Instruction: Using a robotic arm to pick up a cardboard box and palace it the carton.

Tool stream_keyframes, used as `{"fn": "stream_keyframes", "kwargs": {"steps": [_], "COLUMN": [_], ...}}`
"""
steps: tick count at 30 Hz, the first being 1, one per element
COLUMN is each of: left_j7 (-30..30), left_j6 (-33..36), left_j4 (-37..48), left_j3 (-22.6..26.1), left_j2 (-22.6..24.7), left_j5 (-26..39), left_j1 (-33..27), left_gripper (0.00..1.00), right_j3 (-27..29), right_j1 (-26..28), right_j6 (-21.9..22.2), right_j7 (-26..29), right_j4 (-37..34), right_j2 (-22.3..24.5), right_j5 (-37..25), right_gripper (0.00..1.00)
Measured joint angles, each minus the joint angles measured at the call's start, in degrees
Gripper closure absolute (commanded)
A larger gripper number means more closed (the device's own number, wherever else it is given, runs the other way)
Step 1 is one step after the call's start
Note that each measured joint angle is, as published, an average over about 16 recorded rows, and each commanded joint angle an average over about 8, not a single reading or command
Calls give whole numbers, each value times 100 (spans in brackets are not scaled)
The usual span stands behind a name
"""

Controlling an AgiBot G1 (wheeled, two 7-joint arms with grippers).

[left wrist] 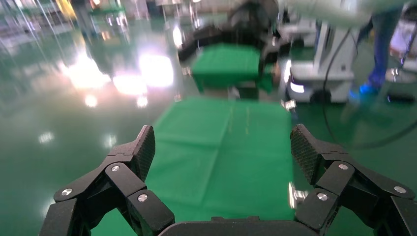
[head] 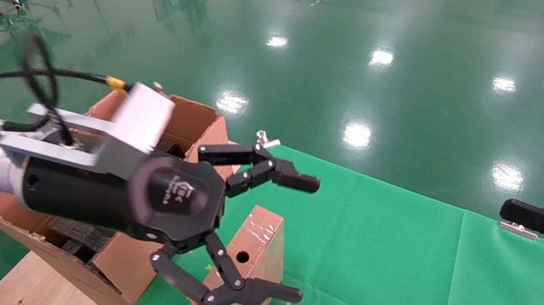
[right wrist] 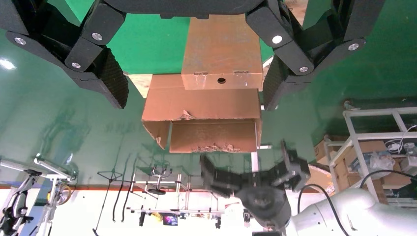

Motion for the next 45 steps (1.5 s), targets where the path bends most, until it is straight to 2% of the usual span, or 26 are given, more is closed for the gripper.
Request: {"fn": "stream_keyframes", "kwargs": {"steps": [1,13,18,23,28,35,39,45], "left_j7": [-21,-194,-544,-1407,-2716,-4443,-4996,-5324], "left_j6": [-8,-78,-201,-344,-349,-31,173,325], "left_j4": [-5,-12,-92,-195,-296,-345,-343,-284], "left_j3": [27,199,299,549,963,1568,1794,1998], "left_j2": [-10,-96,-182,-211,-85,334,553,751], "left_j5": [64,521,853,1442,2243,3196,3510,3721], "left_j1": [-36,-356,-531,-860,-1386,-2234,-2608,-2918], "left_gripper": [0,0,0,0,0,0,0,0], "right_j3": [0,0,0,0,0,0,0,0], "right_j1": [0,-1,-1,-1,-1,-1,-1,-2], "right_j6": [0,1,1,1,1,2,2,2], "right_j7": [0,0,0,0,0,0,-1,-1], "right_j4": [0,-1,-2,-2,-2,-2,-2,-3], "right_j2": [0,1,1,1,1,1,1,2], "right_j5": [0,0,0,0,0,0,0,0], "right_gripper": [100,100,100,100,100,100,100,100]}}
